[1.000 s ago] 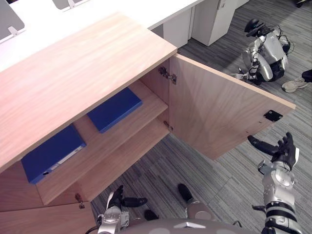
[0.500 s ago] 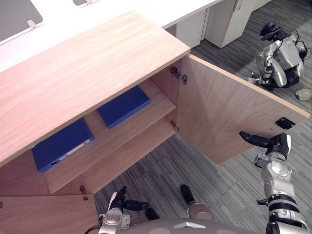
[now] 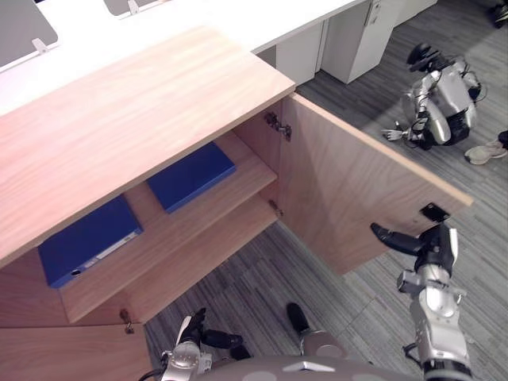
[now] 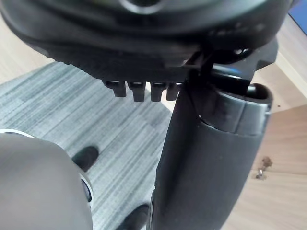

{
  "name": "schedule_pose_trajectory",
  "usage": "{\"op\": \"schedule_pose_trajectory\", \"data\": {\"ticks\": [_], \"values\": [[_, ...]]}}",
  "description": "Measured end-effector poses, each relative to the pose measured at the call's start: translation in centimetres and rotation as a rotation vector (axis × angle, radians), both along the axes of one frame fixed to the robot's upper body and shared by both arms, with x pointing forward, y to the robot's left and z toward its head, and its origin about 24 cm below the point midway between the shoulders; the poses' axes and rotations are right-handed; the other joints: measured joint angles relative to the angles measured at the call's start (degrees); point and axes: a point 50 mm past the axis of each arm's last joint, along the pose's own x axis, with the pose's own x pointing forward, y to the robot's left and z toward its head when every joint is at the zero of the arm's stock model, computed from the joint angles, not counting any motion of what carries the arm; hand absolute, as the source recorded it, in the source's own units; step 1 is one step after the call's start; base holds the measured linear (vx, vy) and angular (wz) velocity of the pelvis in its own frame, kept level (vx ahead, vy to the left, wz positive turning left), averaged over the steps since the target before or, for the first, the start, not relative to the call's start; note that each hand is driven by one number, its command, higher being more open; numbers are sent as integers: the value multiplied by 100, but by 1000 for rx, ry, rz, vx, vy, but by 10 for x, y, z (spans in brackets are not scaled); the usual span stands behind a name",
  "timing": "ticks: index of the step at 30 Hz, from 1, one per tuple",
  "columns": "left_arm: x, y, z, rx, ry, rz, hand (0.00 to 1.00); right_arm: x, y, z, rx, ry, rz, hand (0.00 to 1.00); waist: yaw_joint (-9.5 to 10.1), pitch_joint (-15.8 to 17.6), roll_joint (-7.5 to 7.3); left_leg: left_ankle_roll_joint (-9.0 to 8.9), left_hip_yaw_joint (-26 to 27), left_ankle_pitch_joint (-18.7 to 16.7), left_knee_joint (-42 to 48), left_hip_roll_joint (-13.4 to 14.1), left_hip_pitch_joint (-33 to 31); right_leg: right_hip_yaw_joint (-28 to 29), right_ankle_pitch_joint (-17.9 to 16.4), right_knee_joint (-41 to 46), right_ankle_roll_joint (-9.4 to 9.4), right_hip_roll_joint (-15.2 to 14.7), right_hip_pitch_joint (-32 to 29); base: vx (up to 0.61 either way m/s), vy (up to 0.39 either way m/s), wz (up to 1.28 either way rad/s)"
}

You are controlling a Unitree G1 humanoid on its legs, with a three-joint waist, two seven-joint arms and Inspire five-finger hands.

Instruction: Walk over to the cabinet, pick up the folder, carry it to the office cabinet, place the folder inside the office cabinet, then close the office cabinet door

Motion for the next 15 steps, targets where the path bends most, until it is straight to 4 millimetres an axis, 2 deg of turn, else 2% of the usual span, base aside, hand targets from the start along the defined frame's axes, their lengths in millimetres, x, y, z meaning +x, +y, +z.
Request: {"op": "schedule_pose_trajectory", "data": {"ticks": [5,8,15], "values": [[-5,0,-3,4,36,-11,100,-31,39,-13,87,61,155,100,-55,-87,-142,-24,44,8,17,17,32,-77,-32,-23,-28,-18,3,-30,-10,-6],[-4,-1,-3,14,38,-44,100,-42,52,-16,123,83,226,100,-72,-91,-158,-32,55,4,43,27,34,-121,0,-22,-67,-20,3,-4,-2,-2],[10,11,2,60,20,-128,100,-54,62,-16,106,172,473,100,-66,-74,-332,-89,58,4,126,119,33,-154,9,14,-108,57,15,5,-18,-1]]}}
